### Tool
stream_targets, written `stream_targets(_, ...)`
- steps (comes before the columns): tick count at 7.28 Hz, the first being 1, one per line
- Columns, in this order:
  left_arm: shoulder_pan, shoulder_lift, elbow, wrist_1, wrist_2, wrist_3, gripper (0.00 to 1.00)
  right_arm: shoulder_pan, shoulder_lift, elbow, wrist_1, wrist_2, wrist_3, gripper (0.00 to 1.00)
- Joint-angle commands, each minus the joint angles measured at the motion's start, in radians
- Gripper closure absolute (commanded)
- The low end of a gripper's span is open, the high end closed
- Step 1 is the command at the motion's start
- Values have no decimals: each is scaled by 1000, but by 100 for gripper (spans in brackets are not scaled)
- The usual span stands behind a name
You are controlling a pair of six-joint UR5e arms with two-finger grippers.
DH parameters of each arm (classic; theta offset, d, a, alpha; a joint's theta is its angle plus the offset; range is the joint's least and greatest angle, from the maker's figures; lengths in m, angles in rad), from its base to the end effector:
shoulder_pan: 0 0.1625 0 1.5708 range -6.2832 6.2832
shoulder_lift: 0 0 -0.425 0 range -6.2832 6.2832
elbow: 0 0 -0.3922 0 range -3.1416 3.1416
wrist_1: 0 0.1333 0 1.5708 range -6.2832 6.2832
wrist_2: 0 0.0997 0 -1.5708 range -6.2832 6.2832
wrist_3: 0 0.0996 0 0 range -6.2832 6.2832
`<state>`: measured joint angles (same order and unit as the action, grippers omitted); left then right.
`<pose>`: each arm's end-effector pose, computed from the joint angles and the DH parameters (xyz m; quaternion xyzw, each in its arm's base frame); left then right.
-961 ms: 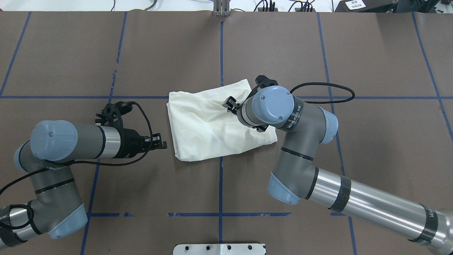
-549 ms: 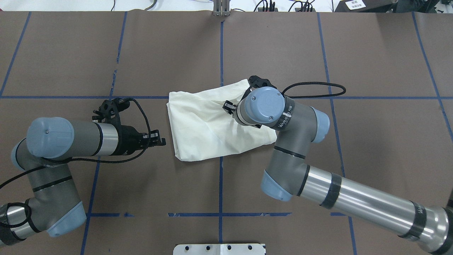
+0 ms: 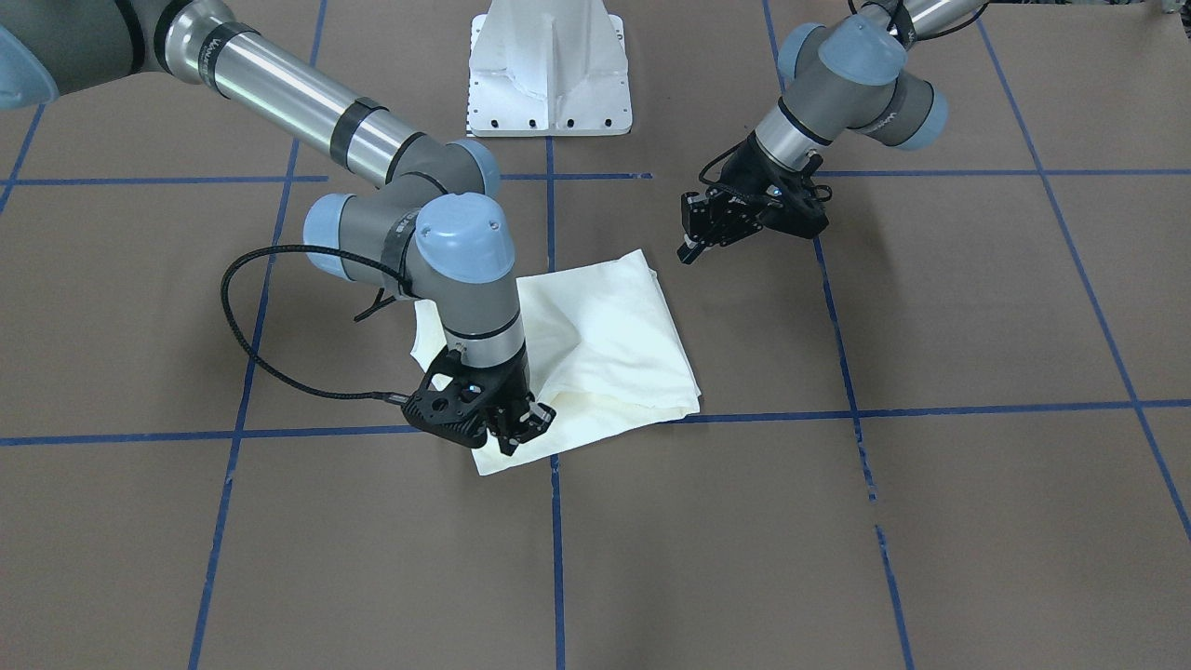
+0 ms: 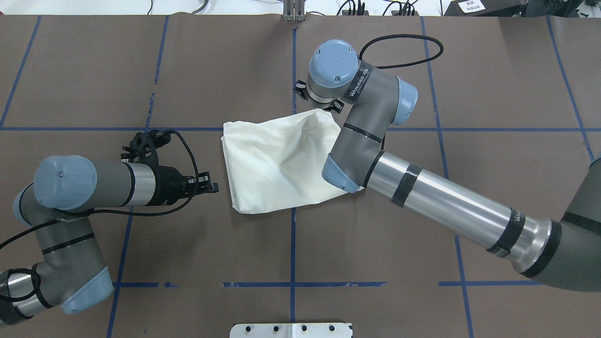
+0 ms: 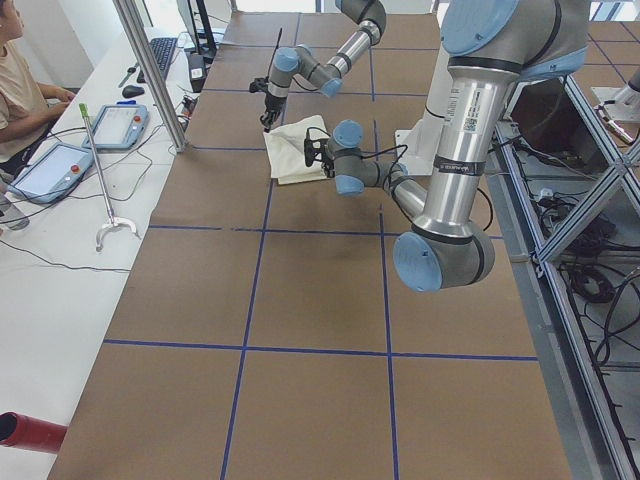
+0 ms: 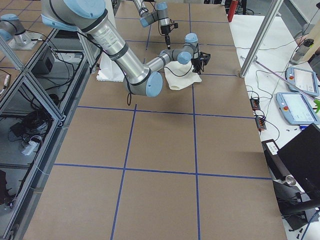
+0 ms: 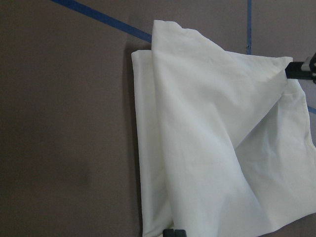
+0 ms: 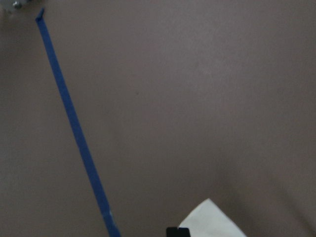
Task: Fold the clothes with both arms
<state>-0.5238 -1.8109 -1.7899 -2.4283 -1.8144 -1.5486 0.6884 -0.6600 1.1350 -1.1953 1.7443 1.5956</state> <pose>0.4400 -0.3804 0.3293 0.0712 0.6107 -0.1228 0.7790 -0.5626 -0.6132 0.2335 0.0593 -0.4143 0.2833 0.8629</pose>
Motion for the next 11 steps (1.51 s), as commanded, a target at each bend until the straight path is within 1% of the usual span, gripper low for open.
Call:
stream_targets(1,-53,10,0,0,-11,8,100,97,-13,-8,2,93,-41,100)
stream_targets(2,-56,-2,13,3,-6,8,100,118,-36,24,0,131,-72,100)
stream_targets(3,-93,-2,14,5,-11,25,100,153,-112,113,-6,197,-106,100)
stream_targets(4,-122,-1,14,24,-11,130,100,217,-221,234,-9,296,-205,100)
stream_targets(5,-184,7,6,76,-22,250,100,296,-342,324,-9,361,-333,100)
stream_targets(6,-285,25,3,121,-105,377,100,387,-463,397,-10,423,-485,100)
stream_targets(7,-397,77,-8,152,-190,515,100,487,-565,431,-10,475,-652,100)
stream_targets(8,-526,187,-67,190,-253,698,100,593,-655,431,-10,547,-875,100)
stream_targets(9,-658,241,-138,306,-291,895,100,688,-715,433,-12,598,-1049,100)
stream_targets(10,-811,248,-201,527,-296,1193,71,767,-781,439,-12,635,-1154,100)
stream_targets(11,-990,222,-203,757,-301,1521,52,808,-837,453,-13,642,-1233,28)
